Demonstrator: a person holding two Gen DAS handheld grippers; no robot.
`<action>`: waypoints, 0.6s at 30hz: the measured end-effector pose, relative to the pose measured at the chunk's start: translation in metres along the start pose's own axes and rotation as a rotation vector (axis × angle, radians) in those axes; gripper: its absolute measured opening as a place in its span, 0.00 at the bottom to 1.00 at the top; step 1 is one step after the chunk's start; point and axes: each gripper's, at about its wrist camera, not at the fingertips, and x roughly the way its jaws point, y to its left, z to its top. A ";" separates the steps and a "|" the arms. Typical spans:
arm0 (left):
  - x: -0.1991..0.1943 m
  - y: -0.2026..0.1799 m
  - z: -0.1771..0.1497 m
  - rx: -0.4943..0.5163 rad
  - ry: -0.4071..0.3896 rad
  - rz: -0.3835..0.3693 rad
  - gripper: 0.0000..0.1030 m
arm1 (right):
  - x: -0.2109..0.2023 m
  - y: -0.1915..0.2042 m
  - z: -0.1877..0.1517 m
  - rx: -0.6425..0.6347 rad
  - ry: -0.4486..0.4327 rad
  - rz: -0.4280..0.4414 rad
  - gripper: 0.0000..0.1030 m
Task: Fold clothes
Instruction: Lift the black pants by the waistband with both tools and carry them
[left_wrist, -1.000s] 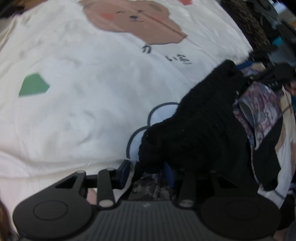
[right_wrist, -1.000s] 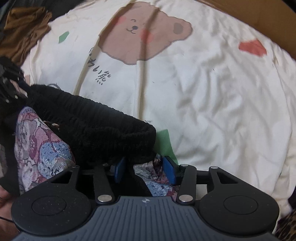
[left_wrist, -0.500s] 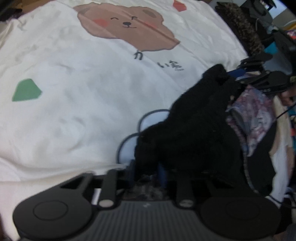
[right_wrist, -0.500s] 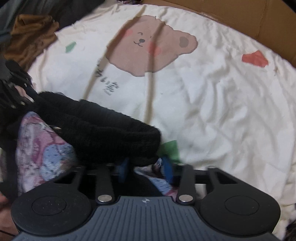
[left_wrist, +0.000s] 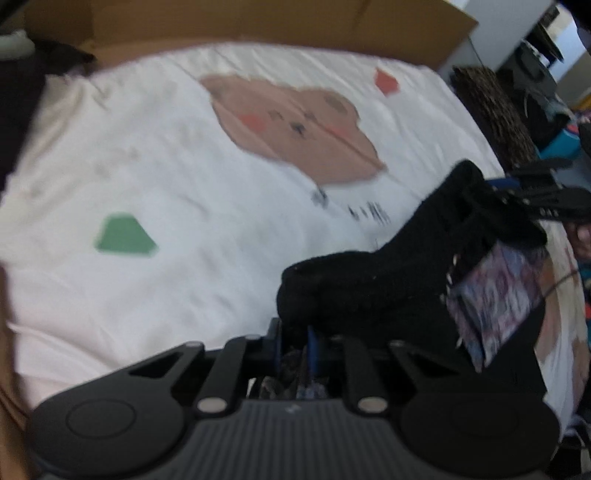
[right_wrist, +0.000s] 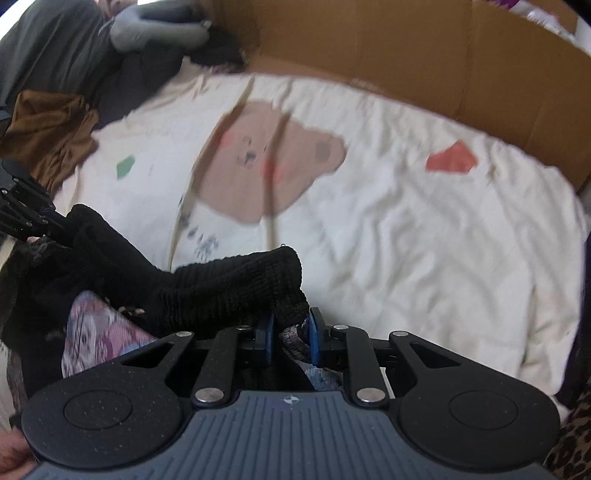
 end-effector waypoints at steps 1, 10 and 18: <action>-0.005 0.001 0.004 0.006 -0.017 0.011 0.13 | -0.002 0.000 0.004 0.002 -0.013 -0.006 0.17; -0.023 0.007 0.052 0.047 -0.158 0.114 0.13 | -0.008 -0.004 0.055 -0.014 -0.118 -0.077 0.17; -0.026 0.019 0.085 0.075 -0.215 0.183 0.12 | -0.001 -0.008 0.107 -0.066 -0.179 -0.124 0.16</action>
